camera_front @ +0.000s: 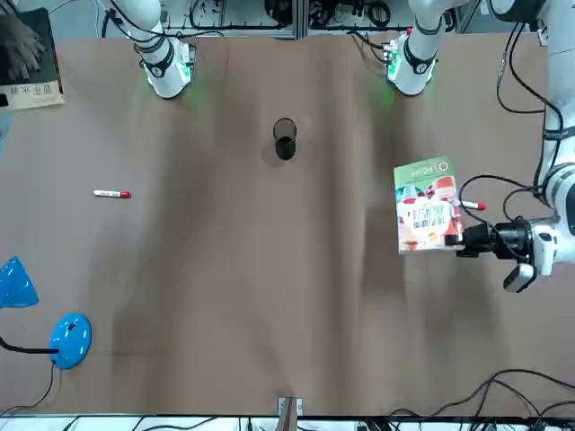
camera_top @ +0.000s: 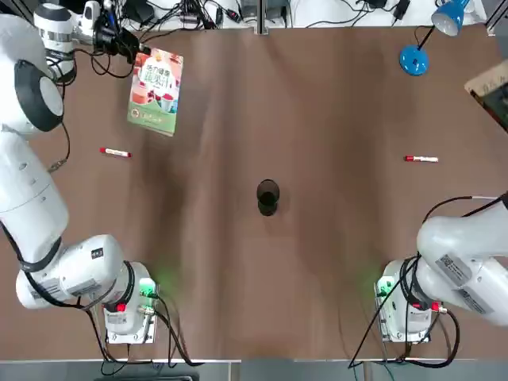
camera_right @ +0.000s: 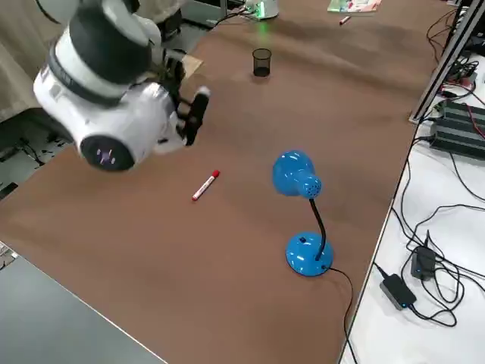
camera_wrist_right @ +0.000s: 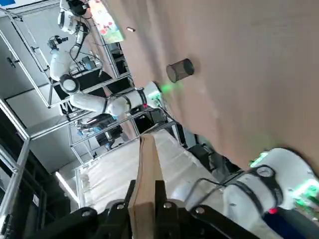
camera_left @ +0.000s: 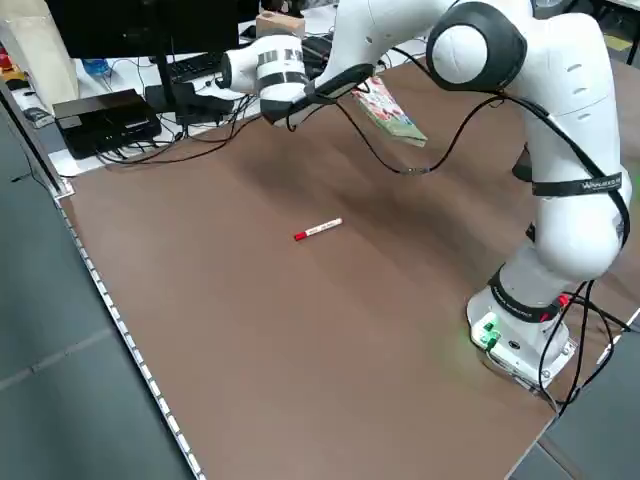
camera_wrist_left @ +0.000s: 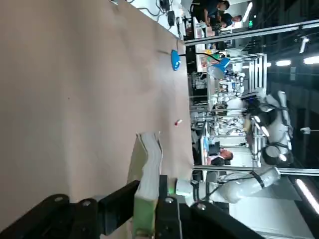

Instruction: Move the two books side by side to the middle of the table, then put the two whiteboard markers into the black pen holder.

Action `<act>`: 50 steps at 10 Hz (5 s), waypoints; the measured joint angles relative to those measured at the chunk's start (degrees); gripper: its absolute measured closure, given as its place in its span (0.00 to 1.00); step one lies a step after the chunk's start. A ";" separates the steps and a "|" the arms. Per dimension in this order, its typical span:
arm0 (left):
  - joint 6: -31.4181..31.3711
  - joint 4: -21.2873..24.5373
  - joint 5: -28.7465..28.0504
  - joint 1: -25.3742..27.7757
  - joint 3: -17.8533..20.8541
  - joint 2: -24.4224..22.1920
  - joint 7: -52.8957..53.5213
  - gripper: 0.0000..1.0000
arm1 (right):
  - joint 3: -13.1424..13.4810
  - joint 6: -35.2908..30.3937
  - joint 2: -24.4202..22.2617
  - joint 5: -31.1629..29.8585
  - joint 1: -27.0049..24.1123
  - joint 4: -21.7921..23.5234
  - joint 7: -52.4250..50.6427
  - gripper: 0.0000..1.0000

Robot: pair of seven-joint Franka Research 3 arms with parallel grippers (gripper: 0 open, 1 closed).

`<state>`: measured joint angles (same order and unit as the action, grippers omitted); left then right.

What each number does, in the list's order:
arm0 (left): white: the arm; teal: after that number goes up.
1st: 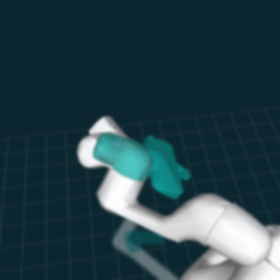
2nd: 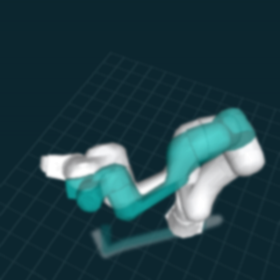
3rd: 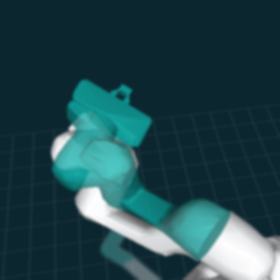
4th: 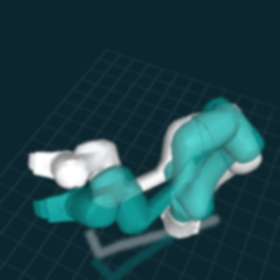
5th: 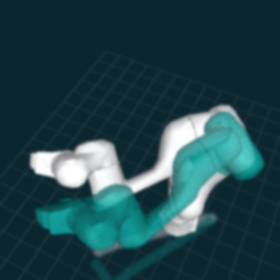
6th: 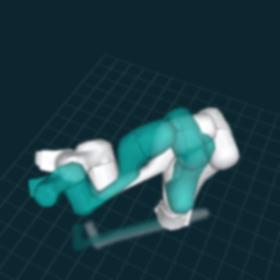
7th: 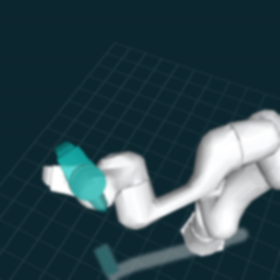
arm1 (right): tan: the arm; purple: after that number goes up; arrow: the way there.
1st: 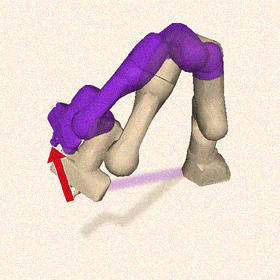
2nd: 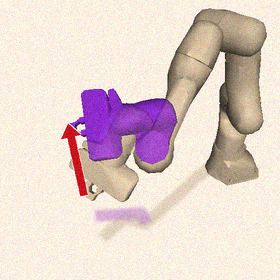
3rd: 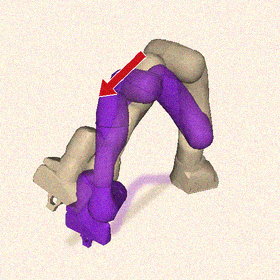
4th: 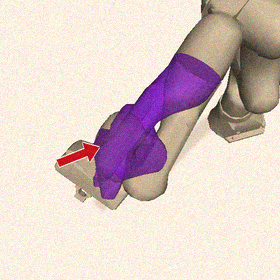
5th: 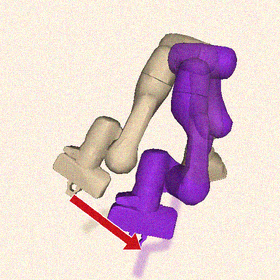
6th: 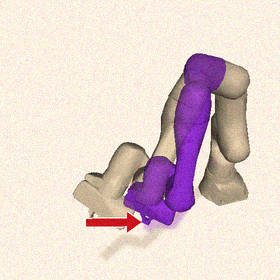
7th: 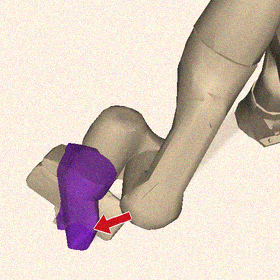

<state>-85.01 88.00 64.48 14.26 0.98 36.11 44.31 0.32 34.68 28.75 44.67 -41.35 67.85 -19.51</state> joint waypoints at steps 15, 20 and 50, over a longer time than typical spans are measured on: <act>-18.71 -9.67 14.69 -20.23 -9.47 15.14 -5.15 0.82 | -0.32 73.23 5.69 22.62 57.64 4.18 20.27 0.84; -30.65 -11.05 16.49 -21.25 -14.34 22.35 -1.60 0.82 | 1.44 78.09 12.61 20.31 57.98 4.41 20.14 0.84; -22.80 -14.43 -47.57 -17.96 -8.66 4.14 -33.84 0.00 | 1.35 86.80 21.37 16.82 56.82 14.63 -0.97 0.21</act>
<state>-107.81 73.57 16.91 -3.70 -7.69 40.25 10.46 1.67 121.48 50.12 61.50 15.47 82.47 -20.48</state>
